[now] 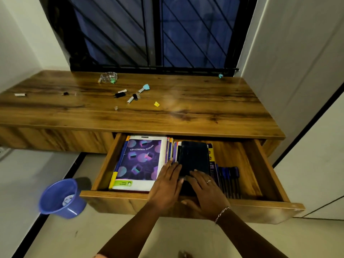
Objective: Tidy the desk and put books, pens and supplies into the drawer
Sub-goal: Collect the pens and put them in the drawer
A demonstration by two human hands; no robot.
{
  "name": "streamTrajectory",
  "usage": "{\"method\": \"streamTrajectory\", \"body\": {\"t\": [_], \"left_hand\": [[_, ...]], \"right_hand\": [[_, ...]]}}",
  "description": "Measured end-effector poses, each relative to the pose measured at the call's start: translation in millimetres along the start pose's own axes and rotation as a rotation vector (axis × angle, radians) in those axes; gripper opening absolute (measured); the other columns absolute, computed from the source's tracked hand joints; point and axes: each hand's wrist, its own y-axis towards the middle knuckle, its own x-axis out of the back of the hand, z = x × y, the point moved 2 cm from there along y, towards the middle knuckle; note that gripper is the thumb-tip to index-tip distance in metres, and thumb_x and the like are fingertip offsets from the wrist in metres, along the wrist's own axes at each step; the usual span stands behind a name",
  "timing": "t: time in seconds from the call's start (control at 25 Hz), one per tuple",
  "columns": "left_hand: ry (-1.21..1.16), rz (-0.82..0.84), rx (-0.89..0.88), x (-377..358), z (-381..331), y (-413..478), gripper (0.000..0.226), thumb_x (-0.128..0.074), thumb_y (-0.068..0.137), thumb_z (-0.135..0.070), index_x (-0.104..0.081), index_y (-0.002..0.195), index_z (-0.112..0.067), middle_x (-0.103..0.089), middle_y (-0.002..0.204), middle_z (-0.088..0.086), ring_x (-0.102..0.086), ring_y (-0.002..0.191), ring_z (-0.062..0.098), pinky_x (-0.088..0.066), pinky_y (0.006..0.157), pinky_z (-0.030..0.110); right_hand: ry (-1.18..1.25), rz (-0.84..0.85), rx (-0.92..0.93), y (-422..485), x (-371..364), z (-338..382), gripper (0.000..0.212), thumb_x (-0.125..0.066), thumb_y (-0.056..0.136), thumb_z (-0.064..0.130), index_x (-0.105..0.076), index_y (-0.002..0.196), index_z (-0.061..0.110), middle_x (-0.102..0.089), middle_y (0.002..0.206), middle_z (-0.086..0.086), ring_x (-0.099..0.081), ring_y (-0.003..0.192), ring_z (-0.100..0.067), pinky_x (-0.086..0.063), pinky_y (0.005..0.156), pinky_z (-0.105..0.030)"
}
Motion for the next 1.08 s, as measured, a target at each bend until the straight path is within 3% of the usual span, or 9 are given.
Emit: {"method": "streamTrajectory", "body": {"t": [0.16,0.28,0.36,0.48,0.64,0.76,0.88,0.96,1.08], "left_hand": [[-0.036,-0.026,-0.041,-1,10,33,0.084,0.02,0.073,-0.065,0.011,0.146,-0.024,0.018,0.155,-0.006,0.019,0.142,0.011,0.0,0.12,0.032],[-0.07,-0.026,-0.115,0,22,61,0.084,0.008,0.073,-0.073,0.015,0.142,-0.025,0.022,0.151,-0.007,0.021,0.141,0.011,0.007,0.118,0.028],[-0.011,-0.029,-0.165,1,33,78,0.089,-0.001,0.077,-0.077,0.008,0.144,-0.019,0.012,0.153,-0.003,0.013,0.144,0.015,0.001,0.119,0.032],[0.153,-0.057,-0.158,-4,55,104,0.089,-0.01,0.085,-0.073,-0.006,0.147,-0.01,-0.018,0.153,0.007,-0.015,0.143,0.024,-0.015,0.118,0.04],[0.084,0.081,-0.08,-1,65,143,0.085,-0.008,0.088,-0.068,-0.023,0.143,-0.006,-0.04,0.145,0.013,-0.023,0.136,0.022,-0.006,0.113,0.035],[0.074,0.05,-0.084,0,73,164,0.084,-0.01,0.088,-0.069,-0.032,0.136,-0.004,-0.046,0.14,0.013,-0.027,0.134,0.021,-0.004,0.114,0.035],[0.132,-0.057,-0.175,-5,85,176,0.084,-0.019,0.084,-0.073,-0.038,0.136,-0.009,-0.046,0.142,0.008,-0.028,0.134,0.018,-0.009,0.113,0.034],[0.157,-0.13,-0.2,-4,89,179,0.075,-0.021,0.086,-0.07,-0.044,0.132,-0.015,-0.05,0.138,0.003,-0.033,0.13,0.015,-0.02,0.107,0.032],[0.162,-0.198,-0.225,-5,89,185,0.058,-0.034,0.082,-0.062,-0.049,0.121,-0.021,-0.06,0.127,-0.001,-0.041,0.118,0.013,-0.028,0.092,0.028]], "right_hand": [[-0.054,0.011,-0.012,32,-3,-15,0.075,-0.021,0.083,0.073,-0.04,0.132,0.019,-0.056,0.133,-0.005,-0.052,0.124,-0.022,-0.037,0.102,-0.04],[-0.078,-0.019,-0.004,61,-6,-31,0.082,-0.03,0.081,0.074,-0.033,0.139,0.016,-0.047,0.141,-0.008,-0.037,0.134,-0.021,-0.023,0.115,-0.035],[-0.09,-0.035,-0.002,80,-5,-41,0.083,-0.031,0.081,0.074,-0.03,0.14,0.016,-0.044,0.143,-0.009,-0.029,0.135,-0.021,-0.01,0.114,-0.032],[-0.114,-0.055,-0.01,112,-5,-55,0.083,-0.032,0.081,0.074,-0.03,0.141,0.017,-0.044,0.143,-0.011,-0.025,0.135,-0.022,-0.006,0.112,-0.034],[-0.152,-0.135,0.01,149,-5,-71,0.086,-0.034,0.079,0.075,-0.031,0.14,0.014,-0.041,0.144,-0.014,-0.025,0.136,-0.026,-0.007,0.111,-0.043],[-0.169,-0.183,0.026,170,-8,-82,0.086,-0.027,0.08,0.075,-0.033,0.138,0.013,-0.044,0.142,-0.014,-0.029,0.133,-0.027,-0.008,0.111,-0.044],[-0.191,-0.255,0.063,189,-12,-92,0.076,-0.017,0.083,0.073,-0.042,0.129,0.018,-0.057,0.13,-0.011,-0.041,0.123,-0.026,-0.03,0.109,-0.042],[-0.204,-0.314,0.079,198,-10,-94,0.065,-0.016,0.084,0.071,-0.046,0.115,0.022,-0.064,0.115,-0.01,-0.045,0.109,-0.026,-0.051,0.088,-0.041],[-0.206,-0.412,0.114,211,-5,-92,0.049,-0.033,0.075,0.066,-0.046,0.097,0.025,-0.064,0.097,-0.007,-0.042,0.091,-0.023,-0.056,0.064,-0.034]]}}
